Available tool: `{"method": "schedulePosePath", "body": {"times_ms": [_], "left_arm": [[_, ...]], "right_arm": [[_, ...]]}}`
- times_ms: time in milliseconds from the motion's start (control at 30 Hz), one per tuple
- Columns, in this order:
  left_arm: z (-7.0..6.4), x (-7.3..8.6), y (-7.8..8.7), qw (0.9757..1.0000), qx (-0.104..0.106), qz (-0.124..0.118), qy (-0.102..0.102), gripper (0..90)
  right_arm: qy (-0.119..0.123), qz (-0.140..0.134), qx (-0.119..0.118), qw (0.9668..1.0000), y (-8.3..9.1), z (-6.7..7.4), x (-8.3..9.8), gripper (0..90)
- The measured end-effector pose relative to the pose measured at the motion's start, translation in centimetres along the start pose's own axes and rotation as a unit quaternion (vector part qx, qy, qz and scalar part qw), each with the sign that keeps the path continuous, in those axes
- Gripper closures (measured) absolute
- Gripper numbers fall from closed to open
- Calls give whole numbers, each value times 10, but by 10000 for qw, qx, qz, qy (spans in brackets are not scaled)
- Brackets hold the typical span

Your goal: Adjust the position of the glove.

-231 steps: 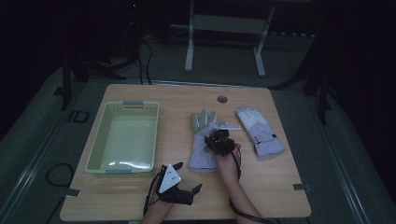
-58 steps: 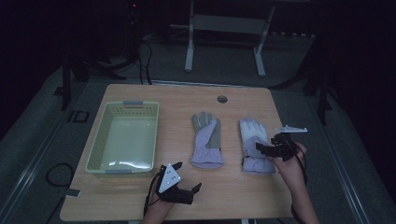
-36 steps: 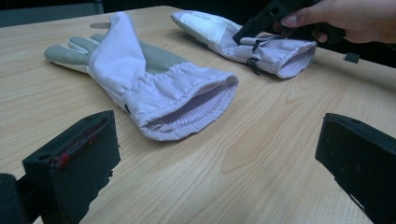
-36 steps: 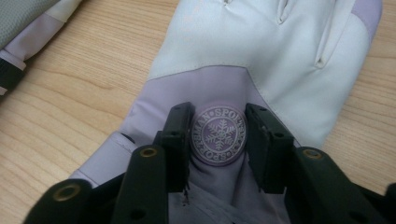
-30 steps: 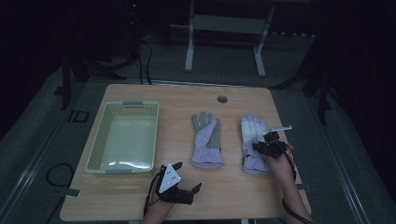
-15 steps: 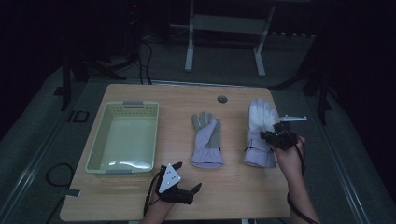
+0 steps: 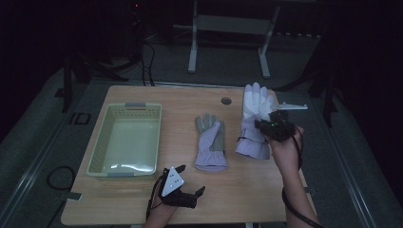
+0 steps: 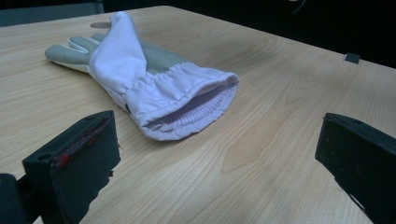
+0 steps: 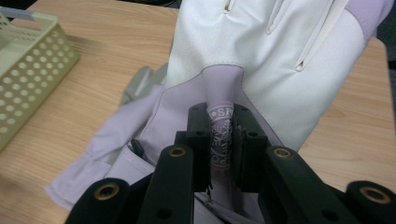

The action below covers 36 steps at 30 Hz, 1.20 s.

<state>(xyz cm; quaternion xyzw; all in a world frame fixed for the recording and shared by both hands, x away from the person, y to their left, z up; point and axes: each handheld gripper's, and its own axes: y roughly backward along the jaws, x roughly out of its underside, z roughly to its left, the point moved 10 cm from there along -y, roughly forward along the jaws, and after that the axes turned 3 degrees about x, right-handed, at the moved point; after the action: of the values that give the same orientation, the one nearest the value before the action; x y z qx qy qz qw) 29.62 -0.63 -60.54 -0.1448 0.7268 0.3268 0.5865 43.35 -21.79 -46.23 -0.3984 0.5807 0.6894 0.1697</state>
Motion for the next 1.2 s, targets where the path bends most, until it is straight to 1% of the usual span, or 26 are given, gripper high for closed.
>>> {"method": "schedulePosePath", "body": {"times_ms": [100,200,333,433,467,500,533,633,700,767,833,867,933,1033,1100,1133,1200], "left_arm": [[0,0,0,10000,8,-6,0,0],[0,0,0,10000,7,-31,17,0],[0,0,0,10000,-17,-6,-11,0],[0,0,0,10000,-41,-5,8,0],[0,0,0,10000,-41,-5,8,0],[1,0,0,10000,-83,-4,-9,0],[1,0,0,9999,-115,-4,-37,0],[1,0,0,9999,-117,-3,-59,0],[1,0,0,9999,-110,1,-59,0],[0,0,0,9999,-102,1,-60,0],[0,0,0,9999,-102,-3,-66,0],[0,0,0,9999,-93,-5,-61,0],[0,0,0,9999,-86,-3,-62,0],[0,0,0,9999,-80,-12,-61,0],[0,0,0,10000,-74,3,-67,0],[0,0,0,10000,-68,3,-64,0],[0,0,0,10000,-55,-11,-35,0]], "right_arm": [[58,7,-90,9999,-4,20,-5,792],[99,21,-244,9997,-8,42,-9,792],[122,59,-341,9993,-16,67,-10,792],[48,93,-367,9993,-24,81,-8,792],[48,93,-367,9993,-24,81,-8,792],[38,150,-416,9990,-28,86,-7,791],[54,201,-383,9990,-33,92,-5,791],[119,337,-380,9986,-42,103,2,791],[158,410,-378,9983,-48,107,6,791],[88,524,-424,9977,-55,111,10,789],[81,581,-414,9974,-61,112,14,789],[44,630,-459,9969,-66,115,17,788],[97,707,-421,9966,-73,116,21,787],[152,903,-276,9954,-89,112,29,787],[122,947,-270,9951,-92,112,30,785],[99,1029,-219,9944,-100,109,33,783],[103,1109,-229,9935,-106,109,36,778]]}}
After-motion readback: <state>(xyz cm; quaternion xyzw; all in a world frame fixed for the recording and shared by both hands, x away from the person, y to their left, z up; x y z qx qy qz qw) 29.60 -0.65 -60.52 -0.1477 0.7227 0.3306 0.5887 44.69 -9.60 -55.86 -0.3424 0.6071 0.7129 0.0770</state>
